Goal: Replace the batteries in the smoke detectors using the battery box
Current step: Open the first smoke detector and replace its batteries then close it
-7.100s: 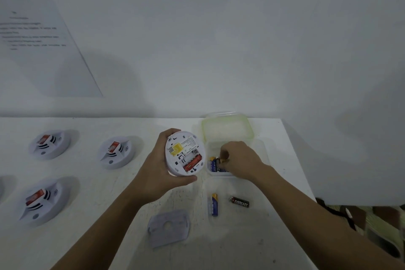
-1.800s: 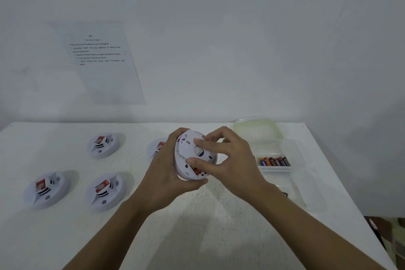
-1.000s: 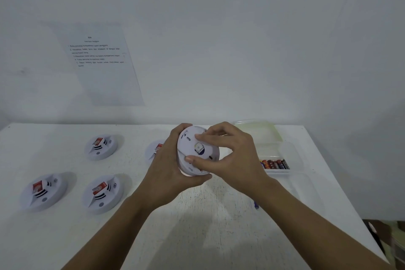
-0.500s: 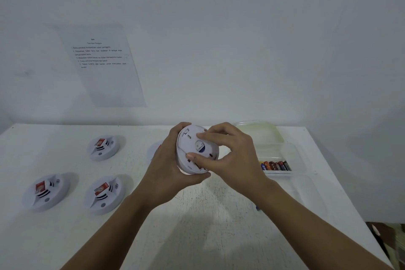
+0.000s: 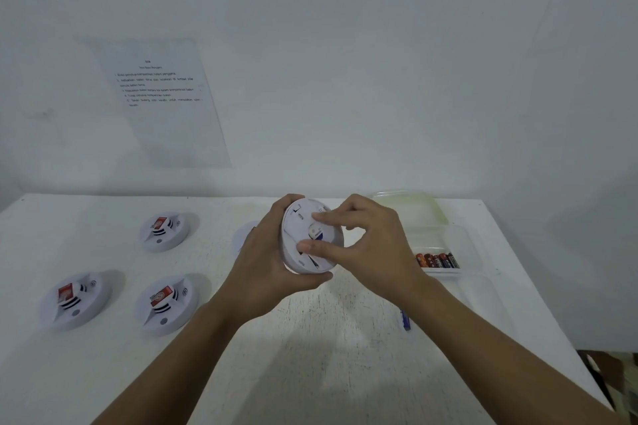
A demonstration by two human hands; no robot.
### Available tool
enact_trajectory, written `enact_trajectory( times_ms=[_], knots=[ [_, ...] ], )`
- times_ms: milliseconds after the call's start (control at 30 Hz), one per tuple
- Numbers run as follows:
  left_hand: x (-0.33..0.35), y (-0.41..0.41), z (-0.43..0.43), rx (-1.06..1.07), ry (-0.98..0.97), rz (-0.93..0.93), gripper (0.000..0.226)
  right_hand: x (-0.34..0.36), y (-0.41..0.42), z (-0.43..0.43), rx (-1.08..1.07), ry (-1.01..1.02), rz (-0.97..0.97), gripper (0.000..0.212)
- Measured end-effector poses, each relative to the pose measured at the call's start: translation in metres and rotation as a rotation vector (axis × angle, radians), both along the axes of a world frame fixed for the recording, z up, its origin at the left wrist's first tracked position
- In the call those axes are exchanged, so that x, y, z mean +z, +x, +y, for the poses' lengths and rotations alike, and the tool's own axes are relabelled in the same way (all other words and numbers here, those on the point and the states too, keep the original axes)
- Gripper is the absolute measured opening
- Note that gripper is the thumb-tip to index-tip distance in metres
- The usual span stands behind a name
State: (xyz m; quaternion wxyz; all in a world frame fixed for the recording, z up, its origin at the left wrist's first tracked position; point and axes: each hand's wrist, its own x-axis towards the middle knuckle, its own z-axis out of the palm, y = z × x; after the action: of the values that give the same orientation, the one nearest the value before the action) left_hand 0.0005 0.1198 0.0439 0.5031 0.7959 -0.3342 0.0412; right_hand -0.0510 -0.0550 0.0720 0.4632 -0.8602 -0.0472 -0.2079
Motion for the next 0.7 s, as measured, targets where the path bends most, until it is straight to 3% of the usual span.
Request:
enact_trajectory(
  times_ms=[333, 433, 700],
  knots=[
    [-0.011, 0.009, 0.005, 0.047, 0.034, 0.082, 0.081, 0.001, 0.006, 0.004, -0.054, -0.011, 0.082, 0.055],
    [-0.001, 0.001, 0.005, 0.055, 0.045, -0.032, 0.081, -0.002, 0.009, 0.007, -0.095, 0.013, 0.092, 0.047],
    [0.001, -0.009, 0.004, 0.069, 0.032, -0.119, 0.081, -0.003, 0.012, 0.014, -0.167, 0.048, 0.121, 0.047]
  ],
)
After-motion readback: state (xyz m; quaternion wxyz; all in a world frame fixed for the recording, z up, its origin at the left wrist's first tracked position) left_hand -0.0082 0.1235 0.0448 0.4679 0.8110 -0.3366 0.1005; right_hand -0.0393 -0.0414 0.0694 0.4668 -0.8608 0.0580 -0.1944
